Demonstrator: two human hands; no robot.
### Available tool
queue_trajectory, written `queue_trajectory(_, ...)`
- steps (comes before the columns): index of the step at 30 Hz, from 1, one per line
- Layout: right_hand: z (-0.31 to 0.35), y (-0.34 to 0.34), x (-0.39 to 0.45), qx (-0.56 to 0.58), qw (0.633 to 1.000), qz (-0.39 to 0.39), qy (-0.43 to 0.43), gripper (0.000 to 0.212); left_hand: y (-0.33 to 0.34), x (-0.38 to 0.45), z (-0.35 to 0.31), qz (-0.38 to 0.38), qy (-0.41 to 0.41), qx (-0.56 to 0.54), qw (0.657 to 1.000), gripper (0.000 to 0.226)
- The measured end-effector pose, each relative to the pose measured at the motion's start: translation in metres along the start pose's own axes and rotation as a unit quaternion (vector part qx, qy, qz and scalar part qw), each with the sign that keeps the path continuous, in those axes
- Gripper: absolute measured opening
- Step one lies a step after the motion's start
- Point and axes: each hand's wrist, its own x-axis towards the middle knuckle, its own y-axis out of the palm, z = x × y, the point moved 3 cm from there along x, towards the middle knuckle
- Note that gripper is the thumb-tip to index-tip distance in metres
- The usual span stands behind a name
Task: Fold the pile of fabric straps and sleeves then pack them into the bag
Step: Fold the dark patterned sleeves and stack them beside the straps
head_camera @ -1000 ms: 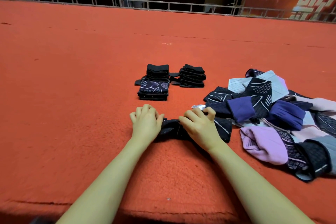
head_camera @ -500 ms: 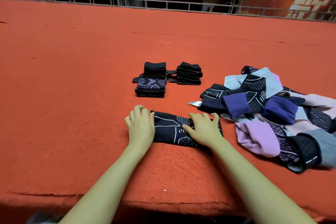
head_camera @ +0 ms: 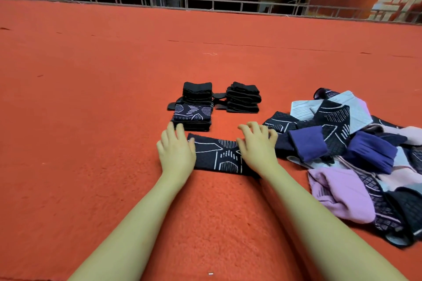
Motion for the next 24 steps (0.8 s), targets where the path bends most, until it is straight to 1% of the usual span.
queue_trajectory(2,-0.009,0.003,-0.019,0.026,0.998,-0.031,0.046,0.029,0.011,-0.007,-0.01,0.086,0.087,0.015,0.992,0.052)
queue_trajectory(4,-0.018,0.006,-0.042,0.049,0.991,-0.069,0.1,0.035,0.023,-0.02,-0.021,0.164,0.17,0.048,0.97,0.056)
queue_trajectory(5,-0.022,0.007,-0.051,0.051,0.988,-0.079,0.123,0.038,0.03,-0.029,-0.024,0.214,0.177,0.065,0.959,0.057)
queue_trajectory(6,-0.025,0.005,-0.059,0.047,0.984,-0.087,0.147,0.037,0.035,-0.035,-0.026,0.256,0.163,0.08,0.949,0.059)
queue_trajectory(8,-0.03,0.001,-0.068,0.033,0.976,-0.075,0.2,0.038,0.042,-0.042,-0.027,0.3,0.129,0.099,0.94,0.065)
queue_trajectory(10,-0.034,0.002,-0.075,0.017,0.968,-0.015,0.251,0.042,0.041,-0.042,-0.026,0.311,0.127,0.113,0.935,0.07)
queue_trajectory(12,-0.035,0.005,-0.08,0.001,0.966,0.02,0.259,0.044,0.039,-0.042,-0.027,0.32,0.14,0.102,0.931,0.063)
queue_trajectory(15,-0.034,0.005,-0.079,0.009,0.965,0.033,0.26,0.047,0.035,-0.043,-0.029,0.325,0.15,0.083,0.93,0.047)
queue_trajectory(17,-0.036,0.004,-0.078,0.018,0.959,0.049,0.28,0.05,0.033,-0.043,-0.031,0.311,0.155,0.079,0.934,0.045)
queue_trajectory(20,-0.036,0.001,-0.079,0.016,0.958,0.052,0.28,0.051,0.028,-0.045,-0.035,0.296,0.166,0.094,0.936,0.045)
queue_trajectory(22,-0.035,0.0,-0.081,0.022,0.961,0.047,0.272,0.051,0.02,-0.052,-0.038,0.254,0.189,0.105,0.943,0.043)
queue_trajectory(23,-0.034,0.0,-0.082,0.028,0.962,0.045,0.267,0.05,0.015,-0.055,-0.04,0.206,0.214,0.11,0.949,0.043)
queue_trajectory(24,-0.033,0.0,-0.081,0.036,0.963,0.044,0.262,0.049,0.011,-0.058,-0.041,0.18,0.232,0.107,0.95,0.045)
